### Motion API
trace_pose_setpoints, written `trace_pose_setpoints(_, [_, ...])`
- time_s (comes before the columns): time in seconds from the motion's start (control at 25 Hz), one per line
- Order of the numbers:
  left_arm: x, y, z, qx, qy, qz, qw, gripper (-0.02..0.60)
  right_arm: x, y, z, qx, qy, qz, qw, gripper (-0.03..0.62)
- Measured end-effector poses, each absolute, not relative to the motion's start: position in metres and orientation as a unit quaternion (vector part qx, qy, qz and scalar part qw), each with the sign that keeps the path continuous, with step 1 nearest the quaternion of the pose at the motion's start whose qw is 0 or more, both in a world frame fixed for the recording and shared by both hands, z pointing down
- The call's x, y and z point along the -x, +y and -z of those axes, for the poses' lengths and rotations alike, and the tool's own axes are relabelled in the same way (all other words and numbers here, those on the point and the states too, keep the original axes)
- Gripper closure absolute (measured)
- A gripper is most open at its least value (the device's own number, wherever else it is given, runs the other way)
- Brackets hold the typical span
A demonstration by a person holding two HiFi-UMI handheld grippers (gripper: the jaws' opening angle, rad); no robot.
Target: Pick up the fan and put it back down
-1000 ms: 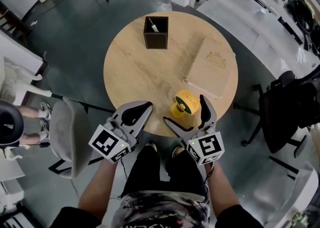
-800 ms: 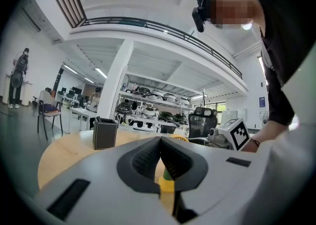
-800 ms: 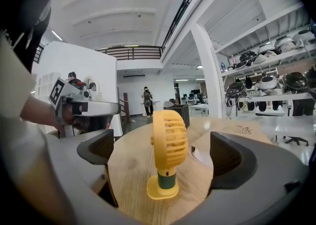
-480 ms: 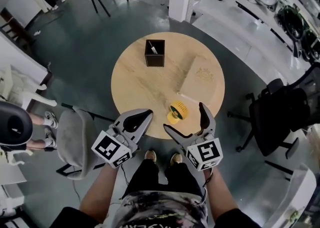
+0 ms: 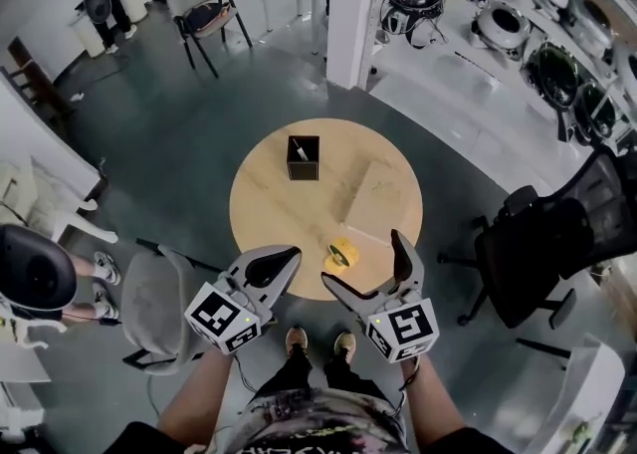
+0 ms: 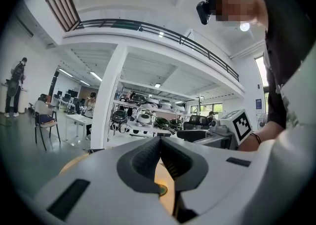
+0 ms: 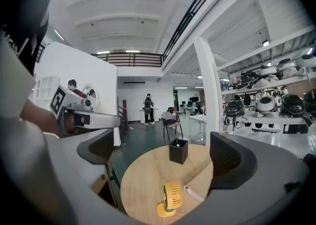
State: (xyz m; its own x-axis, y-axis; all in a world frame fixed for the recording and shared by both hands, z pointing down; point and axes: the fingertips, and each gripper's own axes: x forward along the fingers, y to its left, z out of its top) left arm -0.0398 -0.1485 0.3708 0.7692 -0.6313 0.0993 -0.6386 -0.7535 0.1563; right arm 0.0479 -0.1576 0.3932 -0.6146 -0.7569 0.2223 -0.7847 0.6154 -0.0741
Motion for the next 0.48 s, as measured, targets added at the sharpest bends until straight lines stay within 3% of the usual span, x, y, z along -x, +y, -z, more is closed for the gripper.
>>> trace_pose_setpoints(0.48, [0.039, -0.148, -0.348, -0.94, -0.331, -0.016, 0.077, 0.565, -0.05, -0.152, -0.37, -0.436, -0.894, -0.064, 0.085, 0.008])
